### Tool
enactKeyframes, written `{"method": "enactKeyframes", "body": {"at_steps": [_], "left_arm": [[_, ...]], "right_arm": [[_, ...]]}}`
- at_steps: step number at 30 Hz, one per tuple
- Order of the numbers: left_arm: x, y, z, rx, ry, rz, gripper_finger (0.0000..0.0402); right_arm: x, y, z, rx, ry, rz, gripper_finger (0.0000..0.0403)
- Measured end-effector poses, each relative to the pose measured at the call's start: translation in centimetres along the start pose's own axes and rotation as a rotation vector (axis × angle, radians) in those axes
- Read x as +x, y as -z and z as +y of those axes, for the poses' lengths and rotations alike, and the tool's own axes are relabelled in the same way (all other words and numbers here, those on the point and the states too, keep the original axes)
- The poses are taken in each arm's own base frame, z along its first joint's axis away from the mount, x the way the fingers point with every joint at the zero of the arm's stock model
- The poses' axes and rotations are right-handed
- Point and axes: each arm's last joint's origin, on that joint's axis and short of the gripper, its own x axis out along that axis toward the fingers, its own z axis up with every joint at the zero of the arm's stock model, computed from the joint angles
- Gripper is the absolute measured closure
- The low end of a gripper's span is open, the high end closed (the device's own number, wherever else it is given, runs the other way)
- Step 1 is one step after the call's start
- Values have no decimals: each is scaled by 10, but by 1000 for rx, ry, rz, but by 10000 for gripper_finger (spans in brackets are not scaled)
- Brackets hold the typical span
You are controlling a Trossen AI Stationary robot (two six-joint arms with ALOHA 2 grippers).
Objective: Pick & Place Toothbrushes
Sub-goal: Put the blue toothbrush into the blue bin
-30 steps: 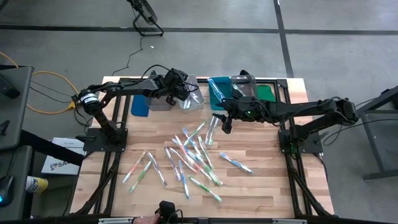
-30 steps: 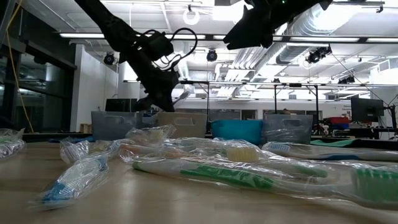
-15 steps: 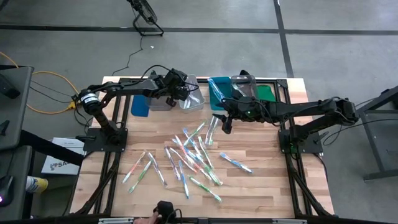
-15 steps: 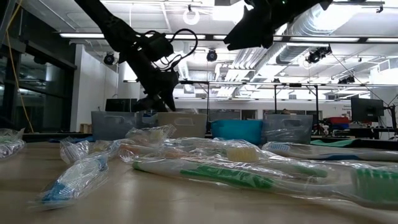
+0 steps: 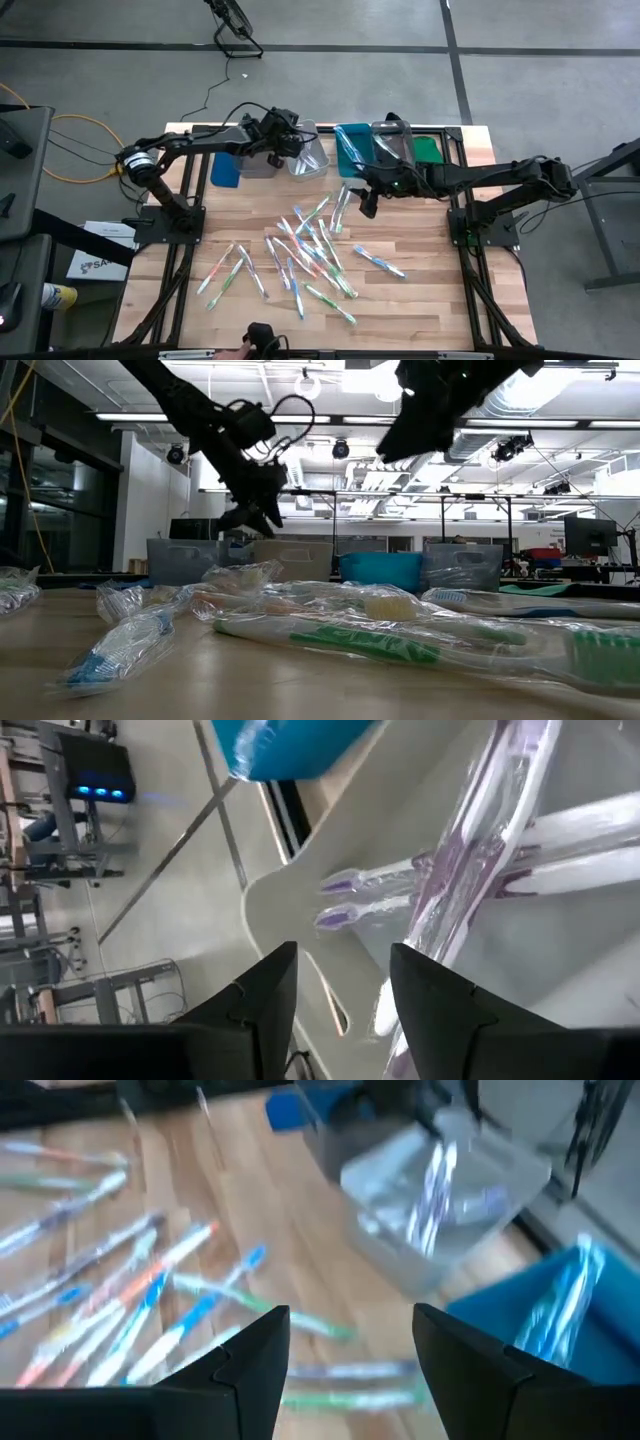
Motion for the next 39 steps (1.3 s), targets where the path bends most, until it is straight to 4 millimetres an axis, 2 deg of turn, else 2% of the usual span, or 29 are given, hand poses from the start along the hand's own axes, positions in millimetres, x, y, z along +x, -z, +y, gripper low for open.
{"method": "enactKeyframes", "body": {"at_steps": [5, 9, 19, 26, 29, 33, 39], "left_arm": [[-23, 0, 13, -63, -46, -70, 245], [-39, 0, 17, -115, -31, -150, 245], [-64, 2, 11, -175, 56, -289, 245], [-64, 5, -3, -205, 39, -381, 245], [-64, 5, -6, -235, 28, -413, 245], [-63, 3, -9, -256, 41, -518, 245], [-58, 5, -19, -293, 31, -557, 245]], "right_arm": [[-1, 16, -1, 101, -30, 175, 198], [-6, 28, 9, 159, -77, 300, 198], [-37, 61, 66, 249, -195, 551, 198], [-57, 80, 101, 277, -155, 539, 198], [-56, 92, 114, 213, -135, 548, 198], [-45, 108, 127, 149, -109, 603, 198], [-25, 123, 137, 155, -59, 652, 198]]}}
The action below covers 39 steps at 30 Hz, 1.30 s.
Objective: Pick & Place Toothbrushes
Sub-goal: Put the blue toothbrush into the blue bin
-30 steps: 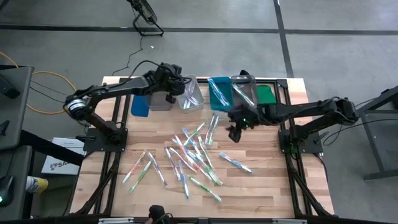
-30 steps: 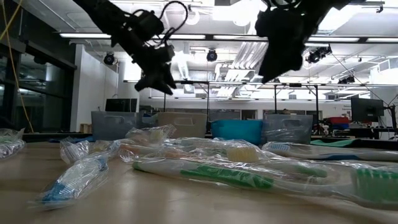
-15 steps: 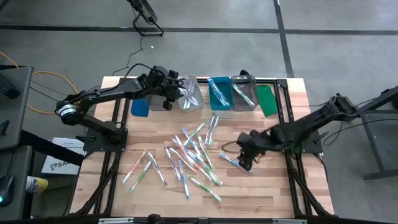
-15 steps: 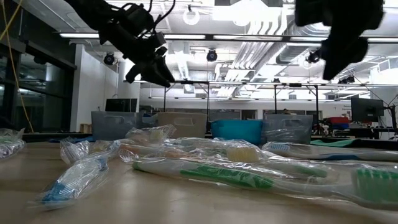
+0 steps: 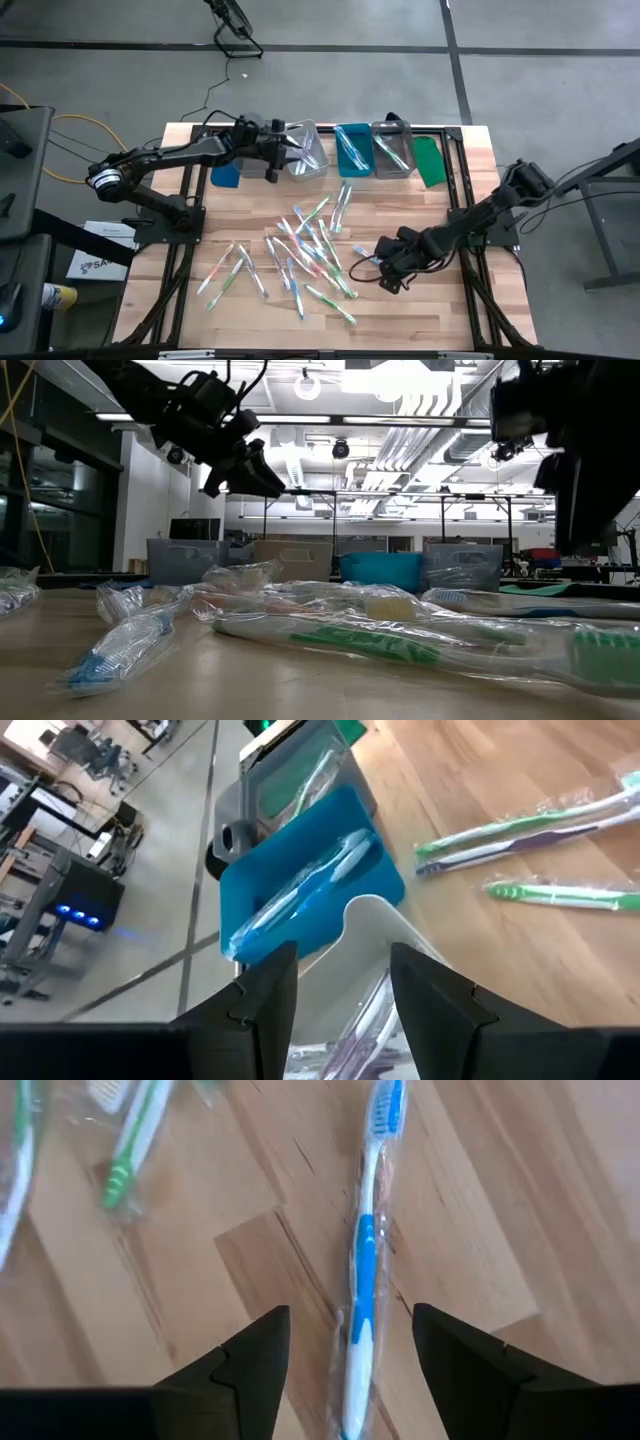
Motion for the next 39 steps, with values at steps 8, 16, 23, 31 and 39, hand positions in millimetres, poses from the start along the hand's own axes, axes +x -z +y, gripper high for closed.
{"method": "enactKeyframes", "body": {"at_steps": [8, 16, 23, 31, 39], "left_arm": [[-1, -1, -3, -4, 25, -71, 245], [-1, -1, -3, -8, 41, -87, 245], [-1, -1, -4, -11, 46, -84, 245], [-1, -1, -4, -12, 47, -82, 245], [-1, 0, -4, -15, 52, -78, 245]], "right_arm": [[27, 4, 2, -1, 78, 52, 198], [45, 8, 3, 14, 124, 89, 198], [50, 9, 3, 11, 137, 111, 223], [51, 10, 3, 11, 140, 117, 294], [51, 9, 1, 25, 129, 145, 356]]}}
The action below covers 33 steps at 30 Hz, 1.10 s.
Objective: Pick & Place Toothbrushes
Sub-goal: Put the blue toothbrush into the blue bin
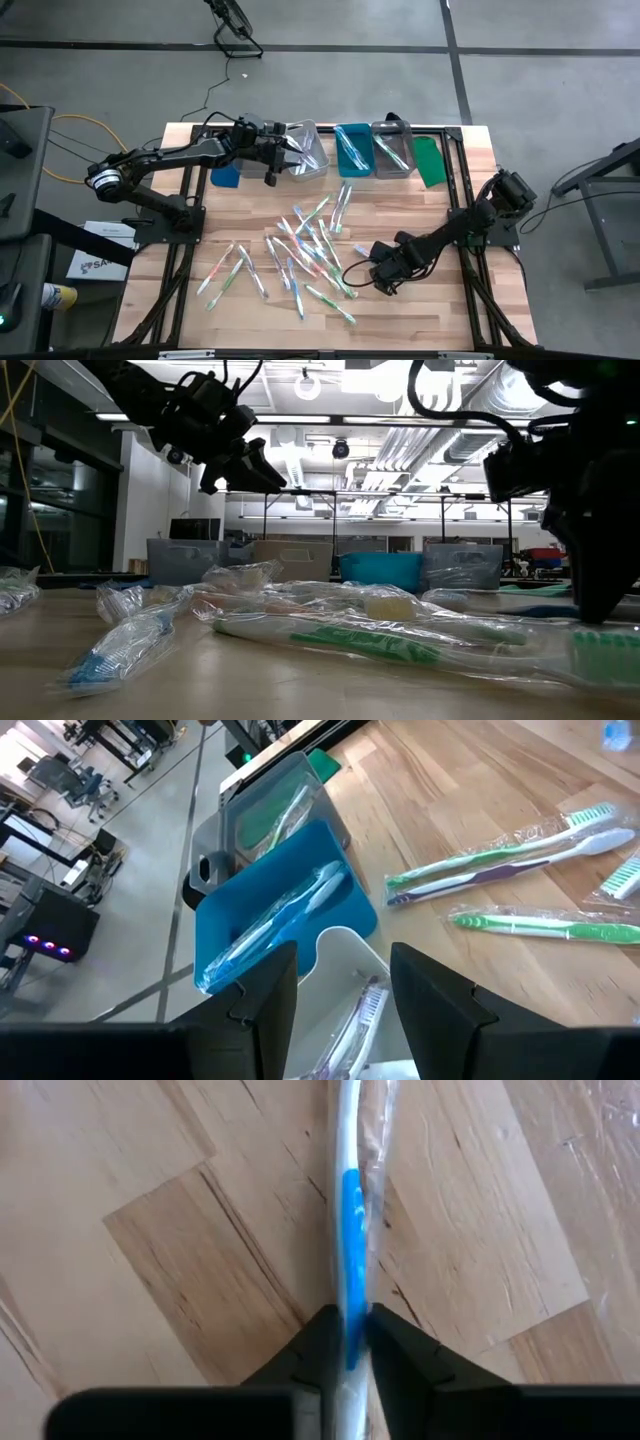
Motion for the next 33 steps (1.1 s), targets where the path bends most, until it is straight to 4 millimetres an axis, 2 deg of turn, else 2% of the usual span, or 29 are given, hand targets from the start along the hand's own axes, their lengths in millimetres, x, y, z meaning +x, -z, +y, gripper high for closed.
{"method": "enactKeyframes", "body": {"at_steps": [5, 11, 16, 25, 33], "left_arm": [[0, 1, -2, -7, 15, 13, 245], [0, 3, -3, -7, 31, 27, 245], [0, 3, -3, -7, 32, 28, 245], [0, 2, -2, -3, 24, 21, 245], [0, 0, 0, -57, 3, -1, 245]], "right_arm": [[-2, -7, 0, 22, -29, 25, 387], [-9, -21, -2, 29, -47, -18, 380], [-23, -38, -17, 37, -48, -84, 388], [-50, -74, -59, 100, -1, -256, 387], [-62, -118, -118, 139, 47, -379, 387]]}}
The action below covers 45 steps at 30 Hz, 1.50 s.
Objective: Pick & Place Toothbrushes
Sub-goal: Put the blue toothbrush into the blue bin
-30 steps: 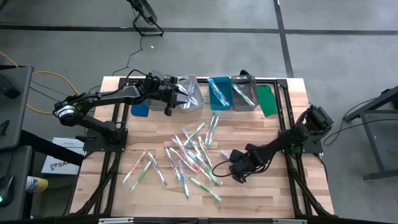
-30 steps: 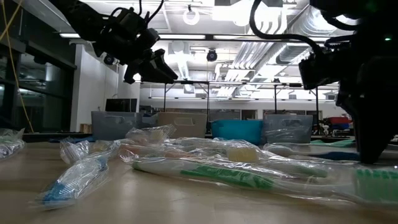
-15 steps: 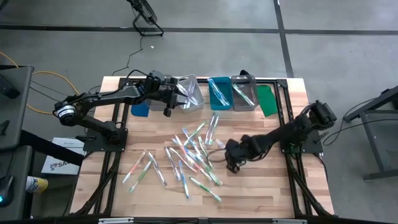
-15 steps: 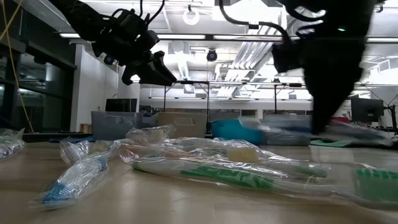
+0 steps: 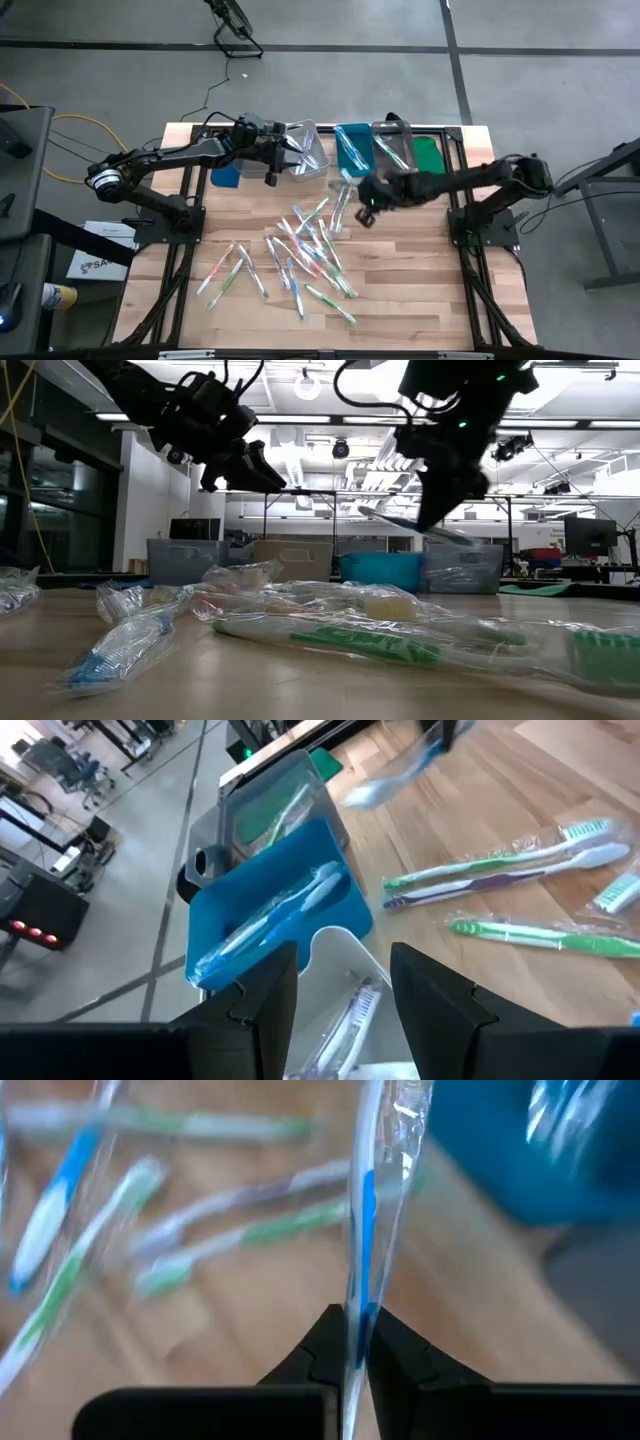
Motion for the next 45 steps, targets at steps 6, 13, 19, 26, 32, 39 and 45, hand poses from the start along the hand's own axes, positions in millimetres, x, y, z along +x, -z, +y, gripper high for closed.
{"method": "enactKeyframes", "body": {"at_steps": [6, 13, 19, 26, 32, 39, 45], "left_arm": [[1, -1, -2, -7, 7, -3, 245], [1, -1, -2, -1, 8, -4, 245], [1, -2, -1, 2, 6, -6, 245], [1, -1, -2, 11, 9, -3, 245], [1, -1, -2, 11, 14, 1, 245], [1, -1, -2, 13, 16, 3, 245], [1, -1, -2, 15, 16, 3, 245]], "right_arm": [[4, -40, -39, 8, -14, -63, 387], [-16, -84, -68, -8, -34, -164, 386], [-23, -105, -94, -10, 49, -243, 386], [11, -114, -123, 52, 44, -216, 386], [45, -110, -133, 24, 25, -111, 386], [68, -106, -145, 31, 22, -52, 386], [78, -103, -148, 40, -15, -23, 386]]}}
